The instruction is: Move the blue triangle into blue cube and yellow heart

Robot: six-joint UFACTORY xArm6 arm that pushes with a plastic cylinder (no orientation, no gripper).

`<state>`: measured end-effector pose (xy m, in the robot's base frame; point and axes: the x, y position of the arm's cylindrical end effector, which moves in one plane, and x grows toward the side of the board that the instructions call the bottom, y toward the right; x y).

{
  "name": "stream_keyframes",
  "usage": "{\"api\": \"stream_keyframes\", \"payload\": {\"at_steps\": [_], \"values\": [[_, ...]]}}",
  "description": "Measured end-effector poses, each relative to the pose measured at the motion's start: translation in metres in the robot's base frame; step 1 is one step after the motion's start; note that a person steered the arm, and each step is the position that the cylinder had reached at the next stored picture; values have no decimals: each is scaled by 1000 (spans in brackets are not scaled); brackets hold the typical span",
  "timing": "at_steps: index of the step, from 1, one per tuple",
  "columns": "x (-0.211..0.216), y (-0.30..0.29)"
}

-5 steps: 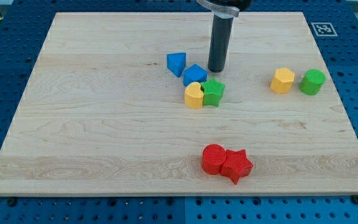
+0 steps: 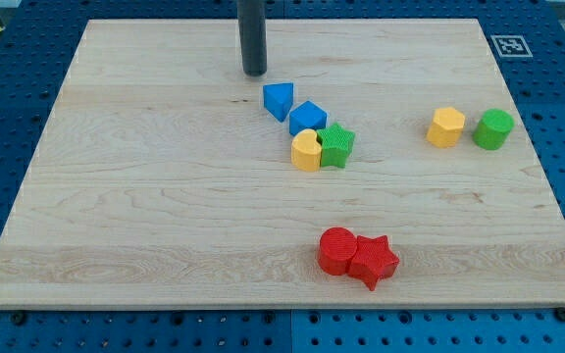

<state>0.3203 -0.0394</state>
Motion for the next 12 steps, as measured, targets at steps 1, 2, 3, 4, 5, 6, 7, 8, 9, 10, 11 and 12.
{"api": "stream_keyframes", "payload": {"at_steps": [1, 2, 3, 4, 5, 6, 7, 8, 9, 10, 11, 12], "values": [[17, 1], [23, 10], [33, 15], [42, 16], [55, 24], [63, 25], [73, 25], [73, 25], [64, 25], [38, 25], [4, 30], [-4, 34]]}}
